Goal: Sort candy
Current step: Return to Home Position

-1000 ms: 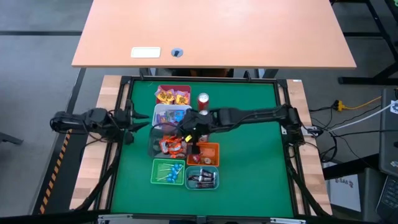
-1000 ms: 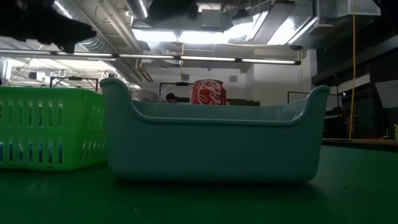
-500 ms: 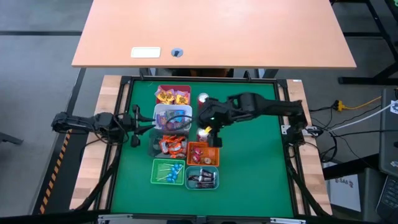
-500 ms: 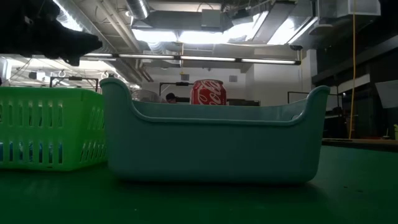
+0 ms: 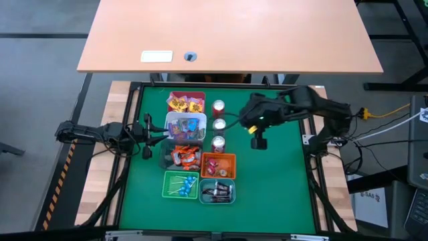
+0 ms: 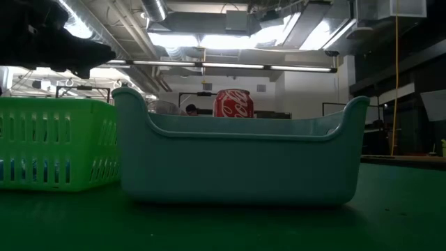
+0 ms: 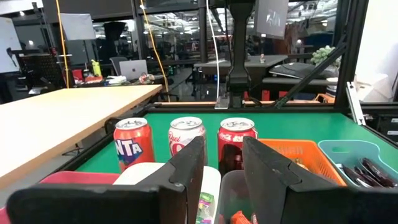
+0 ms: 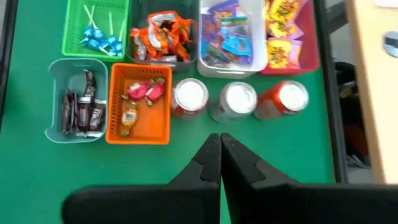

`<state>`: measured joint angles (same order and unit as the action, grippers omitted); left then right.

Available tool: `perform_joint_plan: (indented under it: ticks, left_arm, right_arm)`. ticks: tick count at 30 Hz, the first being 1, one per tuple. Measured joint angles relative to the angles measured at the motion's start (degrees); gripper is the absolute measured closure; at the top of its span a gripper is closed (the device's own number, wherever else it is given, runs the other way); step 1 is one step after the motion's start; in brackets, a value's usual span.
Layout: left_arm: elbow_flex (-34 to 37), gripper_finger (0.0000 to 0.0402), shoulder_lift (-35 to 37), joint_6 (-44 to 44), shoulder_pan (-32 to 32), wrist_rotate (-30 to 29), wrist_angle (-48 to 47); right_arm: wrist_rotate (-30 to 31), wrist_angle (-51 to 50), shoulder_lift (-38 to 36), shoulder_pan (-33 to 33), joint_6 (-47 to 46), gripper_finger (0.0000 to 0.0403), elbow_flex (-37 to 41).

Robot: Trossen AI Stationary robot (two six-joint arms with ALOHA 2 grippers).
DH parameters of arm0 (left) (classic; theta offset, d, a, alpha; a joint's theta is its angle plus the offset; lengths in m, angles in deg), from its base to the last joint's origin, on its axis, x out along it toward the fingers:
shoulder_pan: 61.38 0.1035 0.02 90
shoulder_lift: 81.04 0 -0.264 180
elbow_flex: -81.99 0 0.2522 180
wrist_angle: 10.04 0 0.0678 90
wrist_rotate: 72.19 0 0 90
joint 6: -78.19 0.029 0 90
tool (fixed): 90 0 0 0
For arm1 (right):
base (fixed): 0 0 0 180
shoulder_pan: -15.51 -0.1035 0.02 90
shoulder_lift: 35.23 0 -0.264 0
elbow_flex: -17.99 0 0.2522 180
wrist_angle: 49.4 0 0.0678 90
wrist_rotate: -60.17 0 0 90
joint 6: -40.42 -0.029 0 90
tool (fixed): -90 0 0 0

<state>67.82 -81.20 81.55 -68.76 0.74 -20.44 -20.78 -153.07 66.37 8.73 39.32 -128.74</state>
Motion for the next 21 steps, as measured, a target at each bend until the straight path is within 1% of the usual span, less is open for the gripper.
perform_joint_plan:
  ticks: [4,7,9,12,19,21]
  left_arm:
    - [0.0,0.0301,0.0,0.0,0.0,0.0,0.0]
    - [0.0,0.0301,0.0,0.0,0.0,0.0,0.0]
    - [0.0,0.0301,0.0,0.1,0.0,0.0,0.0]
    - [0.0,0.0301,0.0,0.8,0.0,0.0,0.0]
    - [0.0,0.0301,0.0,1.3,0.0,-0.3,0.0]
    - [0.0,0.0301,0.0,1.3,0.0,-0.3,0.0]
  right_arm:
    - [0.9,0.0,-4.2,0.0,-0.1,0.04,3.5]
    - [1.7,0.7,-9.8,0.0,-1.6,0.0398,10.2]
    - [3.2,3.0,-14.2,0.0,-3.0,0.0398,16.3]
    - [4.5,9.8,-22.5,0.1,-3.9,0.0398,28.1]
    - [4.5,30.8,-45.5,0.1,-5.0,0.0398,60.5]
    - [4.5,38.2,-52.0,0.1,-5.8,0.0398,69.5]
